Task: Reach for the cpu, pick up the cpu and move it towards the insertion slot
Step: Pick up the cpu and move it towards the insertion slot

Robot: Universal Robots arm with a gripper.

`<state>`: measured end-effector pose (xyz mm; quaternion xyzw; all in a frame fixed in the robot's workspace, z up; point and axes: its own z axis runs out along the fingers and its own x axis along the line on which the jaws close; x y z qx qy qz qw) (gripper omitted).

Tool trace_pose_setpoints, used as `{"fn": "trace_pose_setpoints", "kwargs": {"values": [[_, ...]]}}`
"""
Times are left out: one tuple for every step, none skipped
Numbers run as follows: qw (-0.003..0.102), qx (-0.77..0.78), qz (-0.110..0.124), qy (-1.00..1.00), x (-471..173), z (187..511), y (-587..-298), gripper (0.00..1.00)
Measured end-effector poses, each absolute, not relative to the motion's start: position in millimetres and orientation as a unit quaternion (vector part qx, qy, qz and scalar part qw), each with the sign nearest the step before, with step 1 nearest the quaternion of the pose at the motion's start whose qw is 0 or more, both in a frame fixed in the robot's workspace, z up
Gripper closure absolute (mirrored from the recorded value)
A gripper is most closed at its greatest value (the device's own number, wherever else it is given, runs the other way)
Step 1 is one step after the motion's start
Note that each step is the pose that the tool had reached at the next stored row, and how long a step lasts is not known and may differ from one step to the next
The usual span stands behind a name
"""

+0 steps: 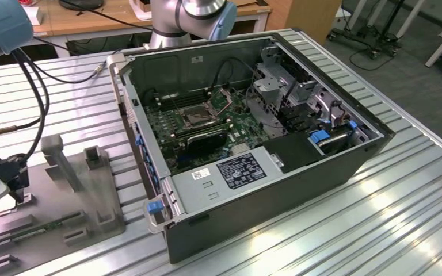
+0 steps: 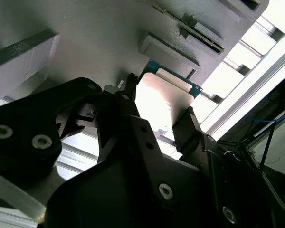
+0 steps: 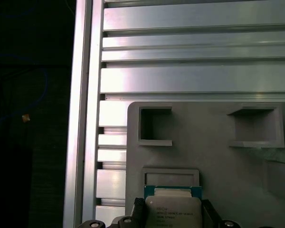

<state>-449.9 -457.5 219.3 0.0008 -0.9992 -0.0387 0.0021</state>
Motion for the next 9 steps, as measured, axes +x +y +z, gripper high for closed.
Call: {"fn": "trace_pose_setpoints", "kwargs": {"values": [[0.002, 0.001, -0.039, -0.999, -449.9, 219.4, -457.5, 0.46], [0.002, 0.001, -0.039, -0.999, -449.9, 219.7, -457.5, 0.46], [0.002, 0.001, -0.039, -0.999, -449.9, 220.3, -457.5, 0.46], [0.002, 0.001, -0.039, -0.999, -449.9, 221.1, -457.5, 0.46], [0.002, 0.001, -0.039, -0.999, -449.9, 222.0, -457.5, 0.46], [0.002, 0.001, -0.039, -0.999, -449.9, 223.3, -457.5, 0.46], [0.002, 0.001, -0.039, -0.999, -449.9, 224.4, -457.5, 0.46], [0.002, 0.001, -0.039, -0.999, -449.9, 225.6, -457.5, 0.46], [0.002, 0.001, -0.039, -0.999, -449.9, 226.7, -457.5, 0.46]]}}
